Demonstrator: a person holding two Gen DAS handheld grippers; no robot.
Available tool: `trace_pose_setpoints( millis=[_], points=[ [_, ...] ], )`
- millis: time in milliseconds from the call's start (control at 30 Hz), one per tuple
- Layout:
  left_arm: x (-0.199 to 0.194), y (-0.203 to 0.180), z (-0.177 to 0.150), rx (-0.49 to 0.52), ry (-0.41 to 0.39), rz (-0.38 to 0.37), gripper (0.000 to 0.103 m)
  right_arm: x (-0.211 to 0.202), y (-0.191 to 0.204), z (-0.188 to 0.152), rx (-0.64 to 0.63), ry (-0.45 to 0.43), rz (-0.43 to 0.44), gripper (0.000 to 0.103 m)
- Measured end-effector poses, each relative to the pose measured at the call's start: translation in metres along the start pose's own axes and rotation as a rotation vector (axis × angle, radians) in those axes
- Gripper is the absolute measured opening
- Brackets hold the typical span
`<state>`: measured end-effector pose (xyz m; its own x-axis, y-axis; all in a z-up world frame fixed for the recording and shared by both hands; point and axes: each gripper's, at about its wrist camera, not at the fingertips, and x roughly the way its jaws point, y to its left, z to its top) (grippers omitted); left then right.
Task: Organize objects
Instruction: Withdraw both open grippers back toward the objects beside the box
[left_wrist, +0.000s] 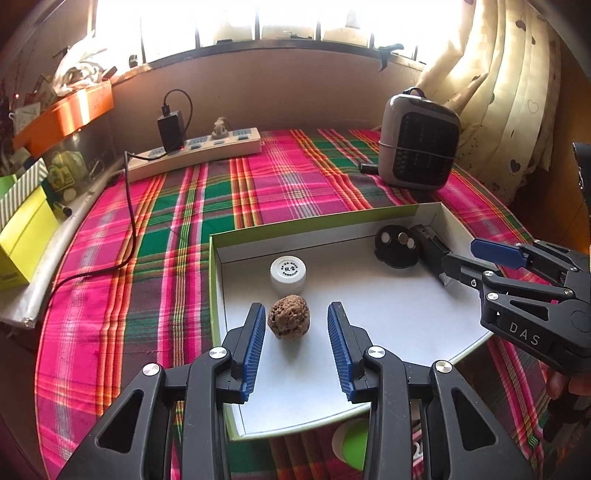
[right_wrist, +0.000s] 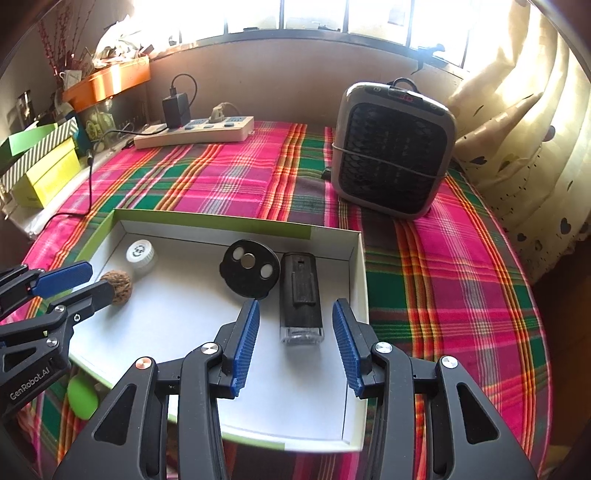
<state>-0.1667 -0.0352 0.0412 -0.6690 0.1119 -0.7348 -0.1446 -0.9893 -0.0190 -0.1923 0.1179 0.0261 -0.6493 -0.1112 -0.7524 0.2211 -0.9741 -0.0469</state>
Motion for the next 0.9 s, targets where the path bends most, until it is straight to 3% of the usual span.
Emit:
trace_pose_setpoints(
  millis=[500,900],
  points=[
    [-0.045,0.014,-0.029,-0.065,-0.049,-0.027,0.034,-0.048,0.012,-0.033,0.034,-0.034,0.033,0.048],
    [-0.063,0.025,-0.067,-0.098,-0.040,-0.061,0.034,-0.064,0.043,-0.083,0.030,0.020,0.084,0.048]
  ],
)
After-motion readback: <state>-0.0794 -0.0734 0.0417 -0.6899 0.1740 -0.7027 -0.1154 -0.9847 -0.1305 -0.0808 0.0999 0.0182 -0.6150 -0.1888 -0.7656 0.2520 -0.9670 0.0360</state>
